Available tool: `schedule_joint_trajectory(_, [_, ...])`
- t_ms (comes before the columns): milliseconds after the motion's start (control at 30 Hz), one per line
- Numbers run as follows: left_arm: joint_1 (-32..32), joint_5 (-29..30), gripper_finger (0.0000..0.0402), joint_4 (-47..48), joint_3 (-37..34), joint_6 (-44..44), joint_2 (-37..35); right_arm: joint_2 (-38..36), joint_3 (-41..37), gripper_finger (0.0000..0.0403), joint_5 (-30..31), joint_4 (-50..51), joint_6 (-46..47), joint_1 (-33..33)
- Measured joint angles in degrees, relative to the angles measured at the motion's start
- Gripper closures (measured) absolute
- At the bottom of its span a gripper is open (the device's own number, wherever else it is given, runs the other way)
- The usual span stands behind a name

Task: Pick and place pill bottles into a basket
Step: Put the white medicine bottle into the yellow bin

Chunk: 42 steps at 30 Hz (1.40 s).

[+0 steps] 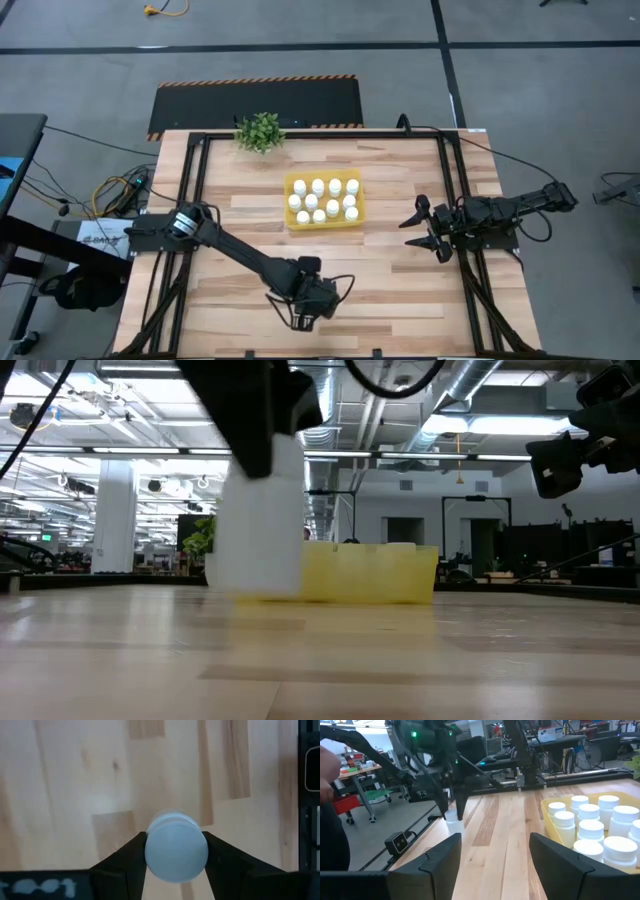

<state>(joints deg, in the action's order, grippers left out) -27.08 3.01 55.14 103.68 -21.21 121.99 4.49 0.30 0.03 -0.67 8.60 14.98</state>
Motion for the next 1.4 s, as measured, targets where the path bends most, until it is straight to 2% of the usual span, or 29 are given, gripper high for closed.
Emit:
schedule_joint_trajectory(333, [7.0,0.8,0.0246,11.4,11.4,7.3,0.0,0.0,0.0,0.0177,0.0,0.0,0.0,0.0])
schedule_joint_trajectory(700, [20.6,2.6,0.0246,19.1,24.2,15.4,0.0,0.0,0.0,0.0177,0.0,0.0,0.0,0.0])
schedule_joint_trajectory(1200, [39.0,1.9,0.0245,19.3,25.6,30.5,0.0,0.0,0.0,0.0177,0.0,0.0,0.0,0.0])
schedule_joint_trajectory(1400, [42.9,-2.0,0.0245,19.4,25.6,32.5,0.0,0.0,0.0,0.0177,0.0,0.0,0.0,0.0])
